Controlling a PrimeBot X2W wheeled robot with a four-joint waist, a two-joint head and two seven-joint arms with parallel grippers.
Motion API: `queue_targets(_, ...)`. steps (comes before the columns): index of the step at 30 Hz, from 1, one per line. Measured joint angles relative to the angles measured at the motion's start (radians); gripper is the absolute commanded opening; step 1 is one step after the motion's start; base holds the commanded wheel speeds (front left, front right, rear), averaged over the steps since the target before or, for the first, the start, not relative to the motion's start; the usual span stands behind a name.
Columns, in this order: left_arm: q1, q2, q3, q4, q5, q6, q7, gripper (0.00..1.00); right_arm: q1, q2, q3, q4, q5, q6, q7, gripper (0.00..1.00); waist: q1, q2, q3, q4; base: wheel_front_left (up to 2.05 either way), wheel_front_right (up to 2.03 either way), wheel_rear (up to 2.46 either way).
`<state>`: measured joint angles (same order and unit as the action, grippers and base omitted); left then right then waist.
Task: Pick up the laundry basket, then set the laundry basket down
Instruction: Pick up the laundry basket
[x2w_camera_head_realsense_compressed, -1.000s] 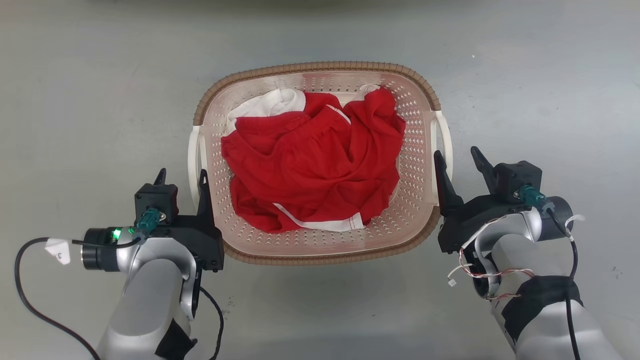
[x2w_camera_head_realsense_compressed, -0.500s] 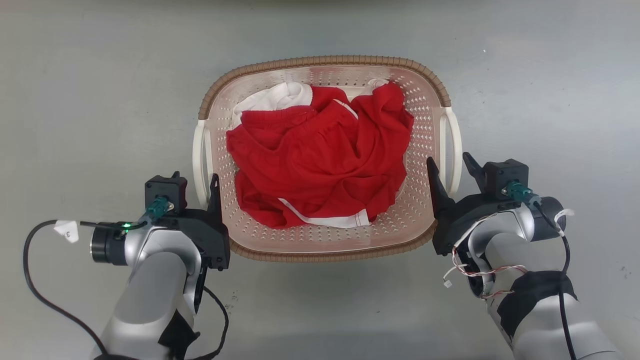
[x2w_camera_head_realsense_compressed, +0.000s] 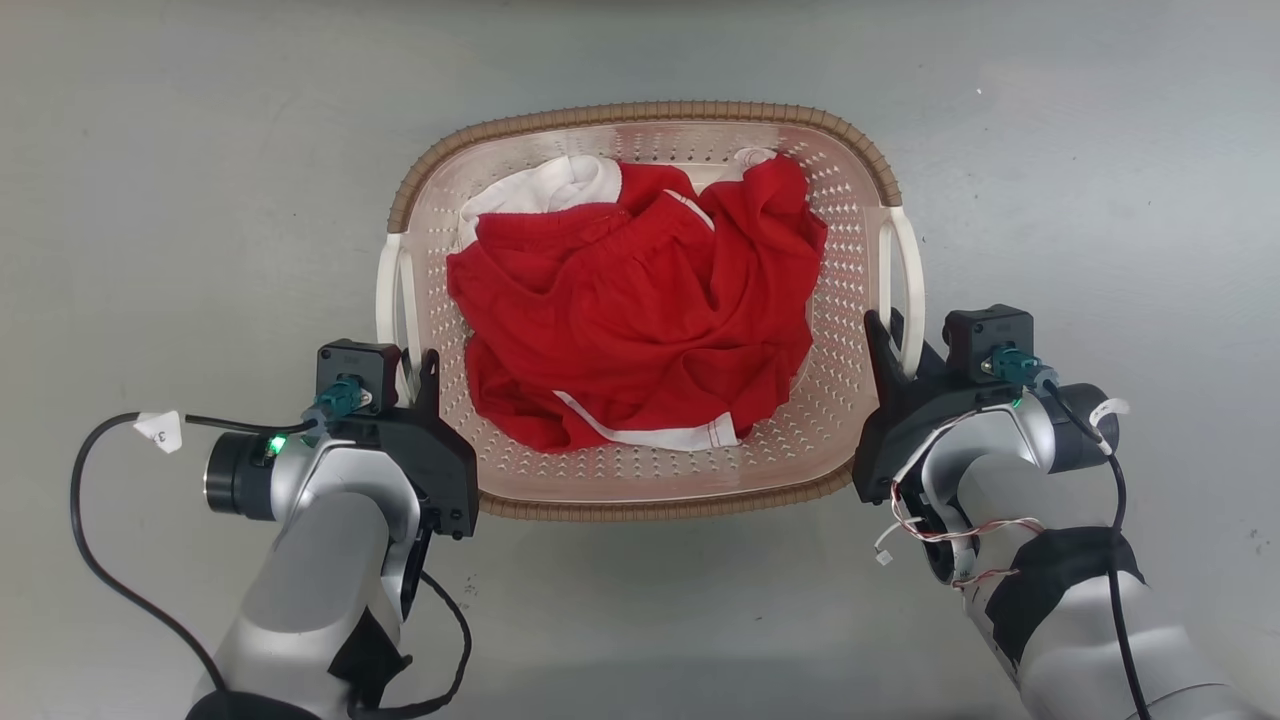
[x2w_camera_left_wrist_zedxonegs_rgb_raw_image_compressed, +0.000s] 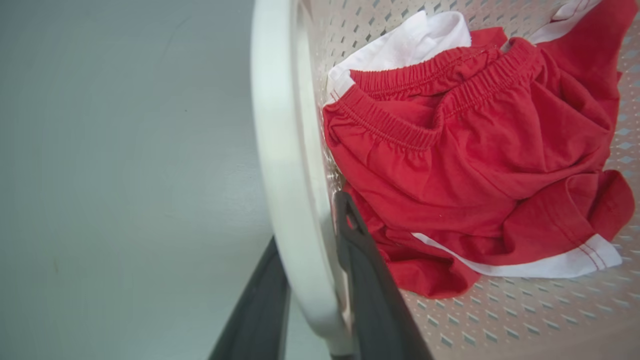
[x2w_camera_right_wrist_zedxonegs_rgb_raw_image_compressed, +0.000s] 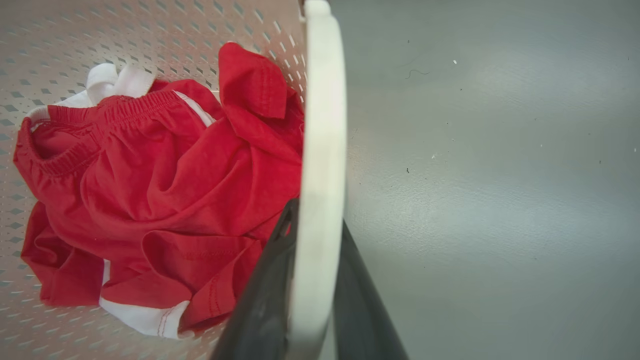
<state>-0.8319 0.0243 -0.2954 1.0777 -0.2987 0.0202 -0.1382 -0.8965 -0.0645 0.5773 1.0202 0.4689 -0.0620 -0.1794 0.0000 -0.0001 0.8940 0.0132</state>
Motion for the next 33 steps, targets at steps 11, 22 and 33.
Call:
queue_targets(11, 0.0, 0.001, -0.044, 0.028, -0.035, -0.001, 0.01, 0.0, -0.008, 0.0, 0.06, 0.022, 0.058, -0.017, 0.029, 0.0, 0.0, 0.0001, -0.027, -0.003, 0.0, 0.0, 0.0)
queue_targets(22, 0.004, 0.005, -0.094, 0.047, -0.081, 0.016, 0.02, 0.0, 0.008, -0.001, 0.119, 0.02, 0.125, -0.027, 0.044, 0.0, 0.0, 0.0001, -0.094, -0.013, 0.0, 0.0, 0.0)
queue_targets(33, 0.065, 0.008, -0.155, 0.06, -0.142, 0.033, 0.04, 0.0, 0.075, -0.003, 0.189, 0.018, 0.198, -0.038, 0.065, 0.0, -0.0002, 0.0, -0.198, -0.026, 0.0, 0.0, 0.0)
